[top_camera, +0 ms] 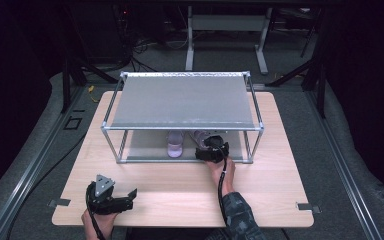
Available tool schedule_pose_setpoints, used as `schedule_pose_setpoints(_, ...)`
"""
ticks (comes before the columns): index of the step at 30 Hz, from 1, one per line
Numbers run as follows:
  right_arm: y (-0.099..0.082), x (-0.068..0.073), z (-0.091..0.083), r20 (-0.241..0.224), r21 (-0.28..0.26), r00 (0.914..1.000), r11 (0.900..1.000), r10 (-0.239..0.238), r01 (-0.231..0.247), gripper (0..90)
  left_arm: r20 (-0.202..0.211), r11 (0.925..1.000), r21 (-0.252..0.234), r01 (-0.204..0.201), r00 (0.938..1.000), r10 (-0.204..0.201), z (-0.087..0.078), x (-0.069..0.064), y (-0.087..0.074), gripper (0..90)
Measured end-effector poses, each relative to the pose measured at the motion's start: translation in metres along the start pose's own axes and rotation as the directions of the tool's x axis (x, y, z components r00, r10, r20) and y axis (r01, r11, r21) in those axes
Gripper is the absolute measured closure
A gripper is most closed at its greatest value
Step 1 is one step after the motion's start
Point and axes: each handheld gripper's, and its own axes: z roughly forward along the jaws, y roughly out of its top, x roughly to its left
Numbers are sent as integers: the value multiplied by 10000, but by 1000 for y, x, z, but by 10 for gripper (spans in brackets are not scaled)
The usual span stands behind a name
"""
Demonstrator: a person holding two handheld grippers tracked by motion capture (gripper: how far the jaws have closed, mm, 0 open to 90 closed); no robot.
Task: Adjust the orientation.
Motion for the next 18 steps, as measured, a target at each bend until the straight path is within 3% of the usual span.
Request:
schedule_pose_setpoints(1,0,0,-5,1,-40,10000,10000,-24,24,200,15,10000,48,-11,10000,11,0,1,-1,0)
schedule_pose_setpoints(3,-2,-3,-11,-597,-177,9982,9998,16,-26,209,-7,10000,27,47,10000,-47,0,1,-2,0)
schedule_pose_setpoints(5,-3,-6,-16,-587,-163,9983,9999,-8,-2,224,25,10000,56,48,10000,-48,1,1,-2,0)
schedule_pose_setpoints(6,-4,-9,-18,-976,-254,9952,9996,-103,79,240,32,10000,67,9,10000,-10,1,0,-1,0)
schedule_pose_setpoints(10,-6,-11,-22,-686,-215,9975,9996,-191,177,290,71,10000,62,-6,10000,6,2,-1,0,0)
schedule_pose_setpoints(15,-6,-15,-23,-1030,-338,9947,9994,47,-82,352,115,10000,77,-62,9999,61,4,-4,0,0)
schedule_pose_setpoints(18,-6,-15,-23,-988,-374,9950,9991,149,-187,372,125,10000,48,-48,9999,47,4,-4,0,0)
